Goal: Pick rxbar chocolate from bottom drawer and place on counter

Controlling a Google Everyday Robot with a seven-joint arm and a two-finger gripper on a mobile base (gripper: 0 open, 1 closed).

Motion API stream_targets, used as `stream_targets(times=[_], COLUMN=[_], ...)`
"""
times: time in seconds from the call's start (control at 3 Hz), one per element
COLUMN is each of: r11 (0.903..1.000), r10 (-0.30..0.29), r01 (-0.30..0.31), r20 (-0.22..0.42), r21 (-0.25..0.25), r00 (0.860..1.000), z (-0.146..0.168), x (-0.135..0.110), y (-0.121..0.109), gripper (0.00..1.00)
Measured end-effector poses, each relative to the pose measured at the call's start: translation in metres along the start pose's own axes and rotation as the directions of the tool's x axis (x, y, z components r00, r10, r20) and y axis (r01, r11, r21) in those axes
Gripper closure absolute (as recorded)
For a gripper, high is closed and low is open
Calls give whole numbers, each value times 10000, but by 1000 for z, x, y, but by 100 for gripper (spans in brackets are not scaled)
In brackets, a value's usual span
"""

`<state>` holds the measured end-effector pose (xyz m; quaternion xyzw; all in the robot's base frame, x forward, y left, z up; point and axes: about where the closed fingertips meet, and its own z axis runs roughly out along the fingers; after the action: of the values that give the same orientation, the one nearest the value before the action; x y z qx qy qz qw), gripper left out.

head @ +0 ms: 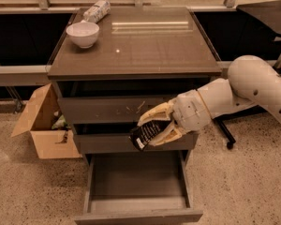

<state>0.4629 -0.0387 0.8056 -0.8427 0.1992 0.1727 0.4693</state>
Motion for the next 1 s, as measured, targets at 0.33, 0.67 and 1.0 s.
stream_targets(times=[0.33, 0.67, 1.0], r11=[10000, 9998, 9987], r10=[1, 189, 500], r01=[-1, -189, -496], r20=[-3, -517, -1219], r21=[0, -6, 62], r00=[10000, 9985, 9913], z=[0, -35, -79], x=[0, -7, -14], y=[0, -28, -58], gripper=[100, 100, 100])
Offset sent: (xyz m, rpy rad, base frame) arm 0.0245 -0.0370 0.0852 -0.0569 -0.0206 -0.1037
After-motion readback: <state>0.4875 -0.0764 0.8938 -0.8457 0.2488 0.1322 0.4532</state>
